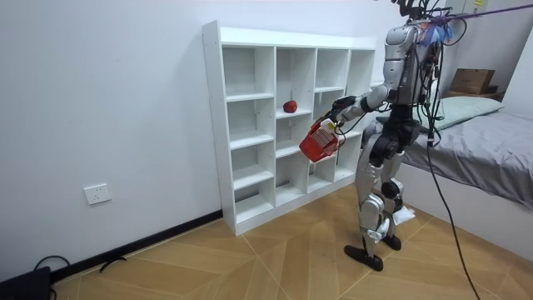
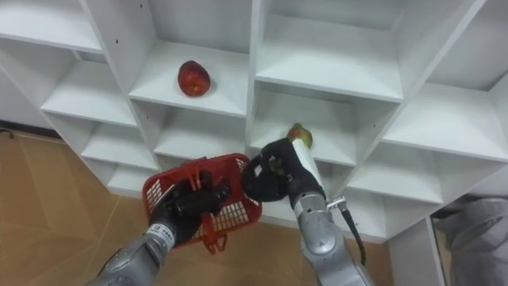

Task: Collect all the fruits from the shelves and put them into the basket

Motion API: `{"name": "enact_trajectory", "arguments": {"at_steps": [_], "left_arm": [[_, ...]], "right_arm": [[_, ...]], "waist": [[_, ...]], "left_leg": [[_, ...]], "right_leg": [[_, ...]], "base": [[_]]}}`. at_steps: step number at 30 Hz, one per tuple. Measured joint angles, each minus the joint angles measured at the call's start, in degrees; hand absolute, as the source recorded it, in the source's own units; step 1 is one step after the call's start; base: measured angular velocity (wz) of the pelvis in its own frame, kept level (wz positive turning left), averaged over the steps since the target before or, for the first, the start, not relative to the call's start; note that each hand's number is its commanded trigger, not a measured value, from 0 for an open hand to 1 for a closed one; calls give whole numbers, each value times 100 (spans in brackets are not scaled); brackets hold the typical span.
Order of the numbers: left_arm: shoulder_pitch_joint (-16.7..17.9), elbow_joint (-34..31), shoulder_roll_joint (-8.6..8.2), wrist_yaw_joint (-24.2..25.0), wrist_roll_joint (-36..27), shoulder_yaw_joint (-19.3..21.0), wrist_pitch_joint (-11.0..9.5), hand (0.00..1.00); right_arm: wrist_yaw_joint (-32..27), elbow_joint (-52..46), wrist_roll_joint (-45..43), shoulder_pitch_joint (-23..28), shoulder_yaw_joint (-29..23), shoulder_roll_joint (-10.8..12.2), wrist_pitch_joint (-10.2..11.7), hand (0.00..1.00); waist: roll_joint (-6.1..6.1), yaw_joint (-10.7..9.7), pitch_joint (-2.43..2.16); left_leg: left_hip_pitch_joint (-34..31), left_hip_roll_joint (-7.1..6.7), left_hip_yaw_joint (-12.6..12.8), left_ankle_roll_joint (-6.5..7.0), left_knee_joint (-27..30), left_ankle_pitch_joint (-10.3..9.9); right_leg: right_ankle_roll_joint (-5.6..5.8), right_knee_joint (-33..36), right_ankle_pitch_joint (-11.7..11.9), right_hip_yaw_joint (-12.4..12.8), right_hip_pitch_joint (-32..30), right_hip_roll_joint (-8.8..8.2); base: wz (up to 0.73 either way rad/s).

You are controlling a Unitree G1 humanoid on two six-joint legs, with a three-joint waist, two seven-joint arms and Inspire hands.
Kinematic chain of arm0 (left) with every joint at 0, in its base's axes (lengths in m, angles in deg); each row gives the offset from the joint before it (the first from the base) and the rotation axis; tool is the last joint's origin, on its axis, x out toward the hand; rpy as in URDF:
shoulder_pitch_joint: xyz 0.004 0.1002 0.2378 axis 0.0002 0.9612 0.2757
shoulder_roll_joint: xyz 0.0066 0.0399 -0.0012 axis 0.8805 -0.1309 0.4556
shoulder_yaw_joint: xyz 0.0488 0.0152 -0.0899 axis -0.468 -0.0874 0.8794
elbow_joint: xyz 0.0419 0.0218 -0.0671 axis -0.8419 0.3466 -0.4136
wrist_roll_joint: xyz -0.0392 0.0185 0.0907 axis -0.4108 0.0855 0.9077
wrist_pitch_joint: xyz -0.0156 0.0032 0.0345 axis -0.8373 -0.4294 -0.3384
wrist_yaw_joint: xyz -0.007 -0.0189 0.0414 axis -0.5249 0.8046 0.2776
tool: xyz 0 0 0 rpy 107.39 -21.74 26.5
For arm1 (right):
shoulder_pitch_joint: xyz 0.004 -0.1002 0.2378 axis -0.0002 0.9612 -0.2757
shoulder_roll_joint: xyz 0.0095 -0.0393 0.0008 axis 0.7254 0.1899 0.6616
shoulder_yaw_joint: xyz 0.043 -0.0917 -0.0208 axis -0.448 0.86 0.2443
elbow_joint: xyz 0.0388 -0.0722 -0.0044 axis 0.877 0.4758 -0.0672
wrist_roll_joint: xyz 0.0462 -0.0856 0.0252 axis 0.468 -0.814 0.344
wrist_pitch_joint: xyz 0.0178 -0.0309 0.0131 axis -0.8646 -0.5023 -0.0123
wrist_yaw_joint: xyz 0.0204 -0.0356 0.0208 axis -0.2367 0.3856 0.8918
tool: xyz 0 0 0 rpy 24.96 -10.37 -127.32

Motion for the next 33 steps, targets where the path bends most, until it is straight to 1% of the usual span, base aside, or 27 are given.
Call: {"name": "enact_trajectory", "arguments": {"at_steps": [4, 6, 8, 10, 12, 15, 18, 23, 30, 33], "left_arm": [[-9, -7, 5, -48, -18, -25, 0, 100], [-14, -8, 21, -50, -216, -65, 0, 100], [-13, -7, 26, -50, -243, -121, -1, 100], [-13, -7, 19, -50, -462, -214, -2, 100], [-14, -7, 18, -50, -582, -234, -1, 100], [-14, -7, 7, -56, -819, -303, -1, 100], [-21, -8, 12, -56, -890, -348, -2, 100], [-29, -7, 13, -66, -891, -389, -2, 100], [-105, 10, 14, -89, -896, -448, -64, 100], [-135, 13, 15, -89, -1021, -448, -81, 100]], "right_arm": [[-151, 100, 0, -30, 116, 50, 6, 100], [-203, 323, 0, -80, 251, 75, 11, 100], [-212, 527, -7, -93, 374, 101, 5, 100], [-210, 716, 4, -95, 523, 130, 3, 100], [-211, 830, 16, -122, 578, 181, 3, 100], [-212, 896, 27, -162, 656, 192, 2, 100], [-212, 912, 18, -164, 665, 188, 2, 100], [-215, 986, 15, -193, 670, 202, 0, 100], [-301, 1099, -30, -314, 681, 278, 1, 100], [-328, 1154, 38, -381, 687, 293, 1, 100]], "waist": [[-1, 15, -1], [-1, 21, -1], [-2, 21, 0], [-1, 28, 1], [-1, 28, 3], [-6, 29, 7], [-26, 39, 19], [-88, 46, 65], [-53, 68, 76], [-27, 104, 93]], "left_leg": [[-31, 4, -8, -3, 11, 2], [-31, 2, -9, -3, 13, 2], [-33, 0, -10, -3, 13, 2], [-26, -3, -16, -2, 13, 2], [-30, -4, -17, -2, 16, 3], [-36, -4, -17, -2, 16, 3], [-50, -2, -16, -2, -5, 2], [-71, -3, -17, -1, 1, 2], [-121, -1, -11, -1, 15, 2], [-107, -2, -10, -1, 13, 3]], "right_leg": [[-1, 0, 0, -7, -15, 4], [-1, -1, 0, -6, -13, 2], [0, -2, 0, -11, -13, -3], [0, -6, 0, -3, -4, -4], [0, -5, 0, -9, -3, -4], [0, -4, 0, -11, -2, -4], [0, -7, 0, -14, -4, -1], [1, -12, -1, -18, -39, 0], [0, -9, 0, 1, -111, 2], [1, -10, 0, -2, -96, 1]], "base": [[2], [0], [0], [0], [0], [0], [0], [0], [0], [0]]}}
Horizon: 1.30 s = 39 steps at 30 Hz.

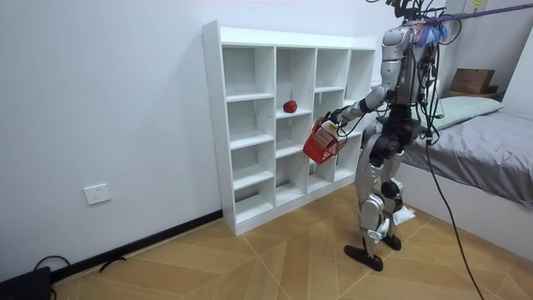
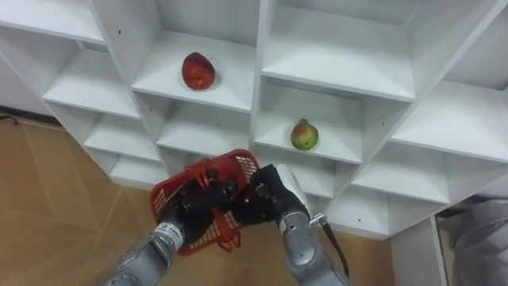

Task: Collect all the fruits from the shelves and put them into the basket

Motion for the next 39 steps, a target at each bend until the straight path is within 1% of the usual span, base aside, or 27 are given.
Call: {"name": "enact_trajectory", "arguments": {"at_steps": [5, 12, 14, 17, 19, 20, 23, 24, 26, 30, 32, 34, 39], "left_arm": [[-2, 1, -4, 0, -100, -26, 0, 100], [-1, 0, -2, 0, -62, -26, 10, 100], [-1, 6, -2, 0, -51, -28, 14, 100], [-4, 4, -4, -3, -45, -29, 9, 100], [-4, 3, -6, -5, -39, -29, 10, 100], [-5, 2, -7, -5, -39, -29, 10, 100], [-30, 0, -12, -3, -44, -18, 9, 100], [-43, 1, -12, -3, -43, -16, 9, 100], [-100, 2, -13, -3, -51, -13, 7, 100], [-105, 6, -18, -3, -47, -15, 3, 100], [-104, 6, -18, -2, -48, -12, -55, 100], [-104, 6, -20, 2, -46, -11, -69, 100], [-104, 19, -31, 21, -82, -12, -102, 100]], "right_arm": [[-12, 188, 267, -71, 51, 40, -4, 100], [-10, 194, 470, -80, 65, 51, -92, 100], [-8, 195, 600, -79, 66, 52, -124, 100], [-10, 200, 889, -79, 60, 51, -160, 100], [-14, 201, 1127, -79, 47, 57, -229, 100], [-24, 206, 1254, -79, 36, 64, -254, 100], [-102, 227, 1564, -79, 35, 79, -254, 100], [-127, 227, 1597, -79, 34, 88, -254, 100], [-220, 229, 1988, -79, 33, 95, -254, 100], [-212, 327, 2520, -87, 30, 106, -252, 100], [-200, 349, 2883, -87, 30, 136, -252, 100], [-196, 373, 3139, -87, 28, 141, -253, 100], [-166, 408, 3450, -87, 25, 144, -253, 100]], "waist": [[13, 65, 8], [20, 59, 8], [23, 45, 8], [49, 4, 8], [79, 14, 2], [104, 11, -8], [149, 13, -35], [150, 13, -36], [150, 47, -36], [151, 61, -32], [157, 63, -28], [167, 58, -22], [208, 37, 5]], "left_leg": [[29, 1, -13, -1, -3, 0], [68, -2, -18, -1, -11, 0], [70, -7, -45, 0, 1, 0], [43, -32, -161, 7, 22, 6], [38, -43, -173, 12, 18, 11], [30, -51, -179, 16, 16, 15], [32, -64, -193, 21, 10, 25], [32, -65, -197, 21, 10, 27], [44, -68, -220, 24, 6, 33], [117, -73, -182, 27, -8, 35], [132, -73, -165, 29, -10, 37], [131, -74, -168, 31, -2, 38], [119, -76, -185, 31, 9, 41]], "right_leg": [[0, -2, 0, -17, 51, 1], [0, -2, 0, -33, 95, -1], [0, -3, 0, -57, 112, -4], [2, -2, -1, -147, 136, -24], [4, -3, -2, -152, 132, -32], [6, -3, -4, -159, 128, -37], [12, -1, -8, -161, 134, -45], [13, -1, -8, -161, 135, -46], [13, 0, -8, -162, 141, -51], [18, -2, -11, -160, 200, -61], [19, -1, -12, -158, 212, -61], [19, -1, -12, -158, 218, -61], [19, -1, -11, -161, 231, -61]], "base": [[0], [0], [6], [14], [4], [0], [4], [0], [0], [0], [-3], [0], [0]]}}
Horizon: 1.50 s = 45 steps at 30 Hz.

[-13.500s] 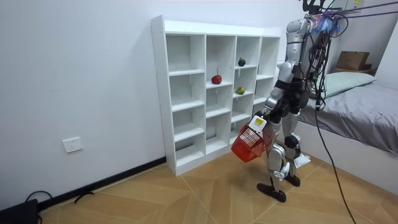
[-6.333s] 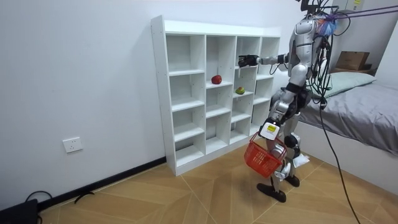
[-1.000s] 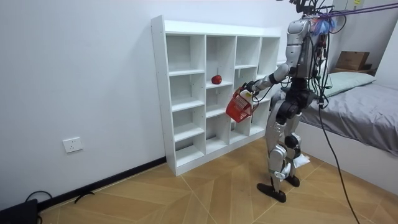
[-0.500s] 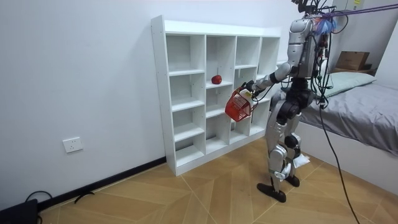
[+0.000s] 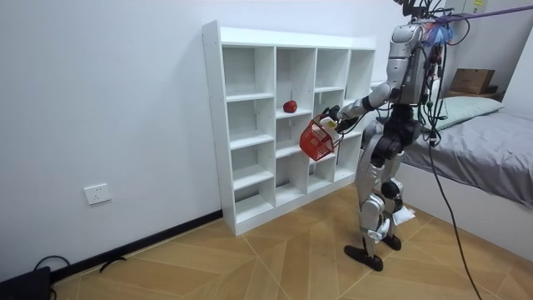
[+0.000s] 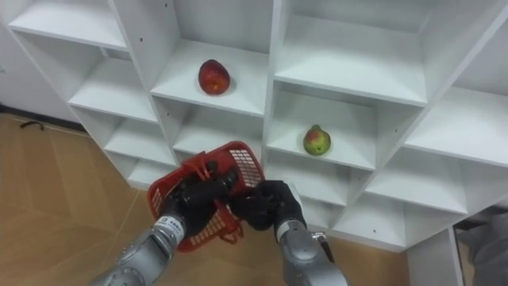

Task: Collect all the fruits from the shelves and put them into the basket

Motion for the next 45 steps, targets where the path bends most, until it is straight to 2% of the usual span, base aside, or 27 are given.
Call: {"name": "enact_trajectory", "arguments": {"at_steps": [7, 16, 24, 28, 35, 42, 45], "left_arm": [[0, 17, -68, -70, -25, -8, -81, 100], [0, 13, -100, -110, -233, -12, -158, 100], [0, -1, -110, -106, -230, -1, -175, 100], [-6, -17, -146, -92, -230, 0, -283, 100], [-6, -16, -150, -93, -230, 0, -319, 100], [41, 21, -159, -67, -230, -26, -325, 100], [70, 286, -142, -70, -227, -199, -170, 100]], "right_arm": [[-125, 14, 406, 0, 9, 12, 0, 100], [-183, 34, 1009, 1, 10, 46, 0, 100], [-255, -4, 1032, -5, 4, 54, 0, 100], [-350, -99, 1010, -23, -9, 56, 0, 100], [-376, -99, 1010, -35, -10, 56, 0, 100], [-511, -101, 1009, -62, -100, 53, 0, 100], [-549, -110, 1013, -264, -287, 117, 16, 100]], "waist": [[6, -15, 9], [-15, -162, 9], [-41, -130, -11], [-31, -139, -20], [-22, -143, -22], [4, -141, -19], [38, -158, -17]], "left_leg": [[-42, -11, 4, 8, -15, 11], [36, -11, 11, 8, -19, 12], [53, -11, 1, 11, 39, 15], [60, -14, -1, 11, 36, 15], [85, -14, -1, 11, 18, 16], [147, -18, -4, 11, 8, 16], [146, -20, -4, 11, 10, 15]], "right_leg": [[11, -8, -7, 6, -30, -8], [15, -4, -10, 15, 11, -9], [16, -23, -10, 21, 70, -5], [16, -17, -10, 23, 76, -6], [17, -15, -10, 24, 88, -6], [24, -26, -16, 14, 163, -7], [27, -26, -18, 3, 159, -7]], "base": [[0], [0], [0], [0], [0], [0], [0]]}}
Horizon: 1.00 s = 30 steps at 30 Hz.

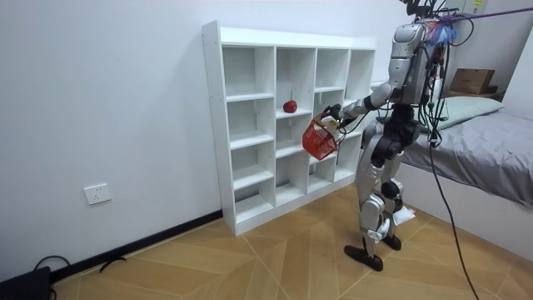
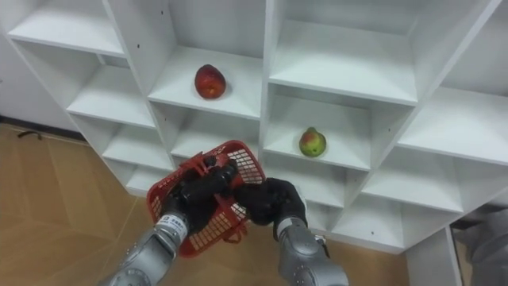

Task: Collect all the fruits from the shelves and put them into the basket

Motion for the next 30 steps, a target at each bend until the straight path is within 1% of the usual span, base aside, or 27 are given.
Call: {"name": "enact_trajectory", "arguments": {"at_steps": [1, 2, 5, 9, 14, 16, 17, 18, 19, 20, 23, 27, 30], "left_arm": [[36, 6, -52, 5, -3, -12, -9, 100], [30, 4, -62, 4, -1, -7, -29, 100], [31, 11, -27, 46, -3, -6, -47, 100], [27, 79, -33, 107, -5, -5, -86, 100], [29, 174, -42, 210, -2, -4, -148, 100], [30, 207, -48, 236, -2, -5, -169, 100], [34, 214, -50, 245, -2, -5, -170, 100], [35, 216, -49, 248, -2, -5, -170, 100], [40, 217, -49, 250, -2, -5, -170, 100], [45, 218, -49, 250, -2, -5, -171, 100], [72, 223, -49, 268, -2, -6, -173, 100], [82, 287, -51, 383, 2, -23, -159, 100], [80, 370, -58, 495, 2, -25, -152, 100]], "right_arm": [[-27, -3, -42, -46, 3, -25, -10, 100], [-38, -4, -40, -52, -1, -20, -9, 100], [-49, -5, -30, -59, 5, 2, -9, 100], [-48, -4, -38, -59, 9, 3, -10, 100], [-48, -4, -187, -58, 9, 4, -12, 100], [-48, -4, -255, -58, 9, 4, -13, 100], [-48, -4, -301, -58, 9, 4, -13, 71], [-48, -4, -327, -58, 9, 4, -13, 61], [-48, -4, -437, -58, 9, 8, -14, 8], [-48, -4, -499, -59, 8, 11, -14, 0], [-48, -4, -726, -59, 2, 12, -14, 0], [-51, -4, -732, -73, -105, 13, -14, 0], [-51, -4, -687, -92, -175, 12, -13, 0]], "waist": [[-7, 5, 1], [-6, 22, -1], [4, 22, -7], [-3, 29, -4], [-47, 32, 18], [-70, 38, 18], [-86, 38, 15], [-94, 39, 14], [-105, 39, 12], [-107, 39, 12], [-108, 37, 11], [-114, 51, 8], [-133, 49, -4]], "left_leg": [[-6, 1, -7, 0, 0, 0], [-10, -1, -16, 0, -1, 0], [-7, -6, -15, 0, -9, 0], [6, -16, -17, 1, -18, 1], [8, -18, -14, 7, -11, 4], [0, -18, -11, 7, -5, 4], [-10, -18, -12, 7, -2, 4], [-13, -19, -12, 7, -2, 4], [-14, -20, -12, 7, -6, 4], [-14, -22, -12, 7, -10, 4], [-11, -26, -12, 7, -36, 4], [-3, -29, -8, 7, -45, 4], [2, -29, -5, 7, -45, 4]], "right_leg": [[0, -5, -1, -1, -2, 1], [0, -11, -1, -3, 0, 1], [3, -16, -3, -5, 2, -1], [7, -13, -5, -11, 4, -14], [8, -8, -6, -6, 1, -17], [10, -15, -7, -7, -5, -17], [11, -39, -7, -8, -3, -13], [12, -45, -6, -7, -2, -12], [13, -49, -6, -5, -2, -11], [14, -51, -5, -4, -2, -12], [17, -58, -7, -5, -5, -14], [20, -60, -8, -4, -4, -17], [19, -54, -8, -6, -4, -17]], "base": [[4], [3], [0], [0], [0], [0], [0], [0], [0], [0], [0], [0], [0]]}}
